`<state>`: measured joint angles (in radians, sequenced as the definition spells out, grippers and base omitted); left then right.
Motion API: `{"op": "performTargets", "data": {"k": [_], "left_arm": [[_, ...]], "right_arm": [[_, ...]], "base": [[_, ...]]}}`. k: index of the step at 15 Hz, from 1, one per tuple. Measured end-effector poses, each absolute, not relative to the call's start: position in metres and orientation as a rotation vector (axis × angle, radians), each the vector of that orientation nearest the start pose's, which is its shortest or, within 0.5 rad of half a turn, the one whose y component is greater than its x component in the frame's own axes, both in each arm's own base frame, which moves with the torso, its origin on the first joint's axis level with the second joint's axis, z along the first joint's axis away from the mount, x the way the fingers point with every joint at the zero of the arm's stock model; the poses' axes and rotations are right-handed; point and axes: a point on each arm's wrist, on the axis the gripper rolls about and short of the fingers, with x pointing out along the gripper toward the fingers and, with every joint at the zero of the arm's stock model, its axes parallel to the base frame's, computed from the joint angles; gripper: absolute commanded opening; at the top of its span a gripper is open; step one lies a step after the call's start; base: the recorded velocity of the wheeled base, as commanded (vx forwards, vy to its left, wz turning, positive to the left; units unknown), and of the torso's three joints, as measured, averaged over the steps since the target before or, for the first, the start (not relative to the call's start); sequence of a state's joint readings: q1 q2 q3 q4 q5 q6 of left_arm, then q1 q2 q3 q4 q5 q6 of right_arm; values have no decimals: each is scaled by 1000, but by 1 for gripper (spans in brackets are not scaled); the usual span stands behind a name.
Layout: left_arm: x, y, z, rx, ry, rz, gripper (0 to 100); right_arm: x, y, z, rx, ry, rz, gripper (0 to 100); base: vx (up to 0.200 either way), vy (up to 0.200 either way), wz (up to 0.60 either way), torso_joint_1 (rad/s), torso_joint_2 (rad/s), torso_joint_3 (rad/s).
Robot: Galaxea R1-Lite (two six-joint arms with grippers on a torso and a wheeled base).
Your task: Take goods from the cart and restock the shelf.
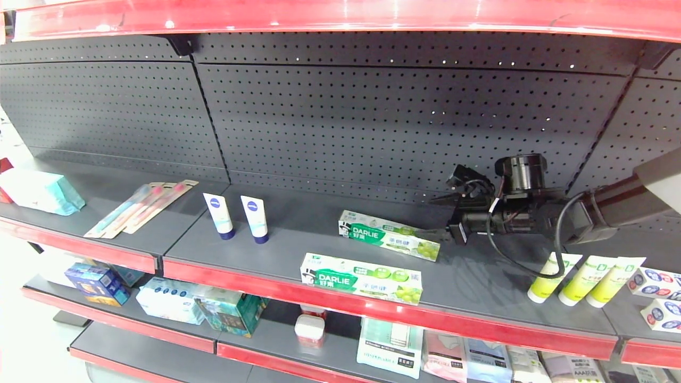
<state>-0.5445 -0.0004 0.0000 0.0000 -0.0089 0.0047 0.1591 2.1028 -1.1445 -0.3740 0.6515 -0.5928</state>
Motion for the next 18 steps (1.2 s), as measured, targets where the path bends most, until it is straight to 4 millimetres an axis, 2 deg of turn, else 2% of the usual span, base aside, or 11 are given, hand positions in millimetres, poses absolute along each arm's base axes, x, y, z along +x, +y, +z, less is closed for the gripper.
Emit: {"op": "performTargets", "data": {"k": [4, 18], "left_arm": [[-20, 12, 75, 5, -1, -553, 100], [-20, 12, 75, 5, -1, -553, 100]], "right_arm": [[380, 74, 92, -452, 377, 902, 100], [385, 72, 83, -519, 432, 789, 100]], "base": [[0, 0, 0, 0, 0, 0], [0, 0, 0, 0, 0, 0]]}}
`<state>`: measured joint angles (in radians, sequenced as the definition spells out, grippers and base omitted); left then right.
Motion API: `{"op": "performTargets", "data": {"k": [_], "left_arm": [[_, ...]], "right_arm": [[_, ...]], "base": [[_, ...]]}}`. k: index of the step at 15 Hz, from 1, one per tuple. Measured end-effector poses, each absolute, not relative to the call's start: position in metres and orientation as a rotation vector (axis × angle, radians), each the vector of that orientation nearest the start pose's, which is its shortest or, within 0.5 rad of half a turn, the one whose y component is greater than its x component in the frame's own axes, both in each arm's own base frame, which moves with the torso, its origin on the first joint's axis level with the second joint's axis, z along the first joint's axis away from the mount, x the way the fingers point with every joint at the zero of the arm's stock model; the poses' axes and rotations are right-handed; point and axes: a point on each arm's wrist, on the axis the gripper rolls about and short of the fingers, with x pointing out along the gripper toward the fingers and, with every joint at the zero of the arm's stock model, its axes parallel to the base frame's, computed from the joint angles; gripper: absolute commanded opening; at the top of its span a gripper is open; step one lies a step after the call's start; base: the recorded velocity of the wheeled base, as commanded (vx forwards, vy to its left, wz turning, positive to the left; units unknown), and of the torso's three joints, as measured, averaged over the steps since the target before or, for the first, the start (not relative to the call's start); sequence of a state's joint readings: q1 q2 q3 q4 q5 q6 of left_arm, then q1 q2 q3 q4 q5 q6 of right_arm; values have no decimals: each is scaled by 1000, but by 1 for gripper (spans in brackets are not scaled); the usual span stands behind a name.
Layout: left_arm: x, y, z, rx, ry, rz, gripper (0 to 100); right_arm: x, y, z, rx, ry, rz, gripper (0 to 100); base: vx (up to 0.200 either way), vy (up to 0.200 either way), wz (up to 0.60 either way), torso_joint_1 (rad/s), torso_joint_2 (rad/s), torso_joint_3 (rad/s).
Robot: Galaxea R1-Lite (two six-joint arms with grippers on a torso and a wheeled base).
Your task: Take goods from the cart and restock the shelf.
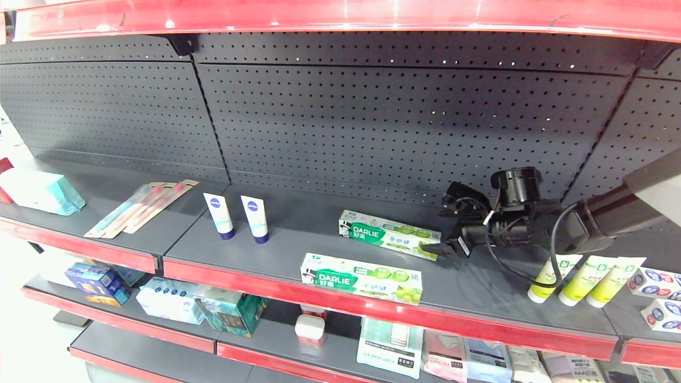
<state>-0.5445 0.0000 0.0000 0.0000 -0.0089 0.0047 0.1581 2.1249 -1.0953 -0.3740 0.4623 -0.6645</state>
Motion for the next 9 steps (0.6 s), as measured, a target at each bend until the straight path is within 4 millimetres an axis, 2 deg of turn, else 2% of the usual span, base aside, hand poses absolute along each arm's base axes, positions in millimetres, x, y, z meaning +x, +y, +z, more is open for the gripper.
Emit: {"op": "performTargets", "data": {"k": [9], "left_arm": [[-20, 12, 75, 4, -2, -553, 100]], "right_arm": [[388, 71, 85, -530, 434, 761, 100]], "base": [[0, 0, 0, 0, 0, 0]]}}
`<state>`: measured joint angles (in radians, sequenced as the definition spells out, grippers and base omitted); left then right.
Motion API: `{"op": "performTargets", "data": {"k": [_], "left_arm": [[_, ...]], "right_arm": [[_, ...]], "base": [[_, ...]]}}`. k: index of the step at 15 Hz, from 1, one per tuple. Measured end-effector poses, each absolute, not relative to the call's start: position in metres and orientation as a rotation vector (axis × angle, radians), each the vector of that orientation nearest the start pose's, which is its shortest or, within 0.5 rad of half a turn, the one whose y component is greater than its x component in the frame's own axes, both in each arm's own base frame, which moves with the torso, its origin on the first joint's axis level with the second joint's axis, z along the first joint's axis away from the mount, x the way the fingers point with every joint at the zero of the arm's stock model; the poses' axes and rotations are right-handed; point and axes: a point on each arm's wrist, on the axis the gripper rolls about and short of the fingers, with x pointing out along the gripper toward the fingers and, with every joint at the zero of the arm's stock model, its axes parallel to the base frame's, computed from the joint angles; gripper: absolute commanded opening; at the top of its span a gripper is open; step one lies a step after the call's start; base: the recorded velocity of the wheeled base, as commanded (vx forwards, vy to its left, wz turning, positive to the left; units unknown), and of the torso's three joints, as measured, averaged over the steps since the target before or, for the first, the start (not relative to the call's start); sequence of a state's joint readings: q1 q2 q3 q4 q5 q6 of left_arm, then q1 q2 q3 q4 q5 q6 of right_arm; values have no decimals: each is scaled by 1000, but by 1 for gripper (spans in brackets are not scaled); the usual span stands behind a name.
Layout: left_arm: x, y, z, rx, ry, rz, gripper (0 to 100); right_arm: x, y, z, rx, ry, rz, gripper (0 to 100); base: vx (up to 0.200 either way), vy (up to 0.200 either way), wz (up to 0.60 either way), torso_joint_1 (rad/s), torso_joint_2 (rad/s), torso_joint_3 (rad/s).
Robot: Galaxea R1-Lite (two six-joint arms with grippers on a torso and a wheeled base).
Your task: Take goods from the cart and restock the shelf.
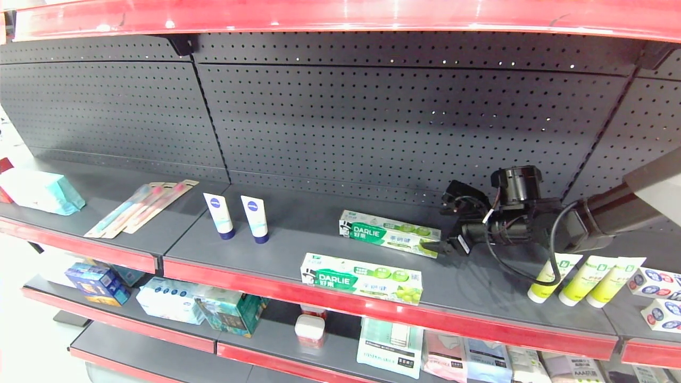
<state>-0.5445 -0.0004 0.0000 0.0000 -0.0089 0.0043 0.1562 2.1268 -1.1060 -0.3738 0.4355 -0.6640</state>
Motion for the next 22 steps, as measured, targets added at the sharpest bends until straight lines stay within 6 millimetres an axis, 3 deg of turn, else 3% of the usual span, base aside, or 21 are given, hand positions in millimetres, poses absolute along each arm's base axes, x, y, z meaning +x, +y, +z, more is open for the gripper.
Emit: {"op": "performTargets", "data": {"k": [10, 22], "left_arm": [[-20, 12, 75, 4, -1, -553, 100], [-20, 12, 75, 4, -2, -553, 100]], "right_arm": [[387, 69, 91, -536, 429, 728, 100], [361, 68, 141, -313, 377, 713, 100]], "base": [[0, 0, 0, 0, 0, 0], [0, 0, 0, 0, 0, 0]]}}
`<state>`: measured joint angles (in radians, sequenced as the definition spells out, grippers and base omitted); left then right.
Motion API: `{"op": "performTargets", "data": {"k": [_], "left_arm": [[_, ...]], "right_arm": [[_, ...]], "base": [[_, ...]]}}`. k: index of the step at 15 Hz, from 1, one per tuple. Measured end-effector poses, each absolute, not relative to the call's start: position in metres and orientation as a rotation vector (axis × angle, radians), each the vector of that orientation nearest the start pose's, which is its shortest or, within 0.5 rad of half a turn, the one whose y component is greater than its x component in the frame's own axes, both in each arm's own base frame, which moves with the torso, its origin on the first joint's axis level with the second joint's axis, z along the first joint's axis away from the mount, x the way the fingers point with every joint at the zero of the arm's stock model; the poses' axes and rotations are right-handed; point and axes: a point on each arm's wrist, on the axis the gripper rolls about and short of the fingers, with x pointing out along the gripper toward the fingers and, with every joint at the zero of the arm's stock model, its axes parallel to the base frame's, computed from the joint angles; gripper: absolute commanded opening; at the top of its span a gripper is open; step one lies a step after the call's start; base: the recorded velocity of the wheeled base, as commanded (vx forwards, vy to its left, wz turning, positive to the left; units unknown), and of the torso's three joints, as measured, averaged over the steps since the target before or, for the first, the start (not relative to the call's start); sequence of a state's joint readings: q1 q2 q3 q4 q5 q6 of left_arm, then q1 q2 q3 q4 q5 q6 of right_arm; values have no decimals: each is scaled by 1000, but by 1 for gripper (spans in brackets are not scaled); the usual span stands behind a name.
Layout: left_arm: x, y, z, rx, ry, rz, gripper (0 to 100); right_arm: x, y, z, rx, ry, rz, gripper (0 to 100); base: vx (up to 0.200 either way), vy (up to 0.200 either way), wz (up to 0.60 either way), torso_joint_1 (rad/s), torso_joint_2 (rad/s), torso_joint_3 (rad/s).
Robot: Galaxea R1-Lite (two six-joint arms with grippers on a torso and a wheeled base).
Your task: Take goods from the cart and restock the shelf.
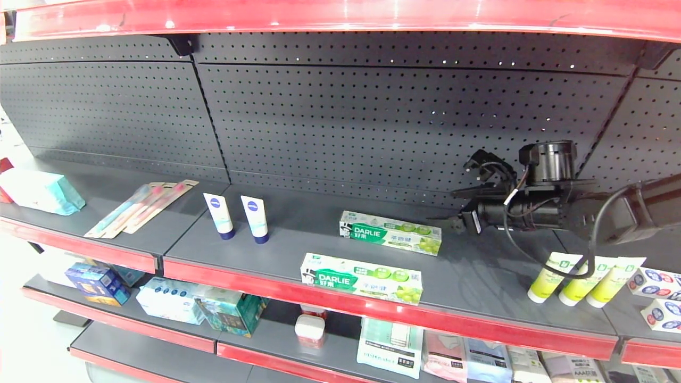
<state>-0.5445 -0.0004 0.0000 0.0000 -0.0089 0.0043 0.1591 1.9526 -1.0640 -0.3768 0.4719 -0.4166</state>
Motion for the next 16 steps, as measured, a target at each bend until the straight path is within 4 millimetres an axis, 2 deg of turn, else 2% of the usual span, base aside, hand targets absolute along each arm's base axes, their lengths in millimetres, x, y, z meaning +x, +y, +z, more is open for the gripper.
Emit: {"op": "performTargets", "data": {"k": [6, 13, 16], "left_arm": [[-20, 12, 75, 4, -2, -554, 100], [-20, 12, 75, 4, -2, -553, 100], [-20, 12, 75, 5, -1, -553, 100]], "right_arm": [[331, 60, 174, -154, 381, 535, 100], [259, 44, 205, -22, 341, 310, 100], [215, 38, 207, 11, 321, 299, 100]], "base": [[0, 0, 0, 0, 0, 0], [0, 0, 0, 0, 0, 0], [0, 0, 0, 0, 0, 0]]}}
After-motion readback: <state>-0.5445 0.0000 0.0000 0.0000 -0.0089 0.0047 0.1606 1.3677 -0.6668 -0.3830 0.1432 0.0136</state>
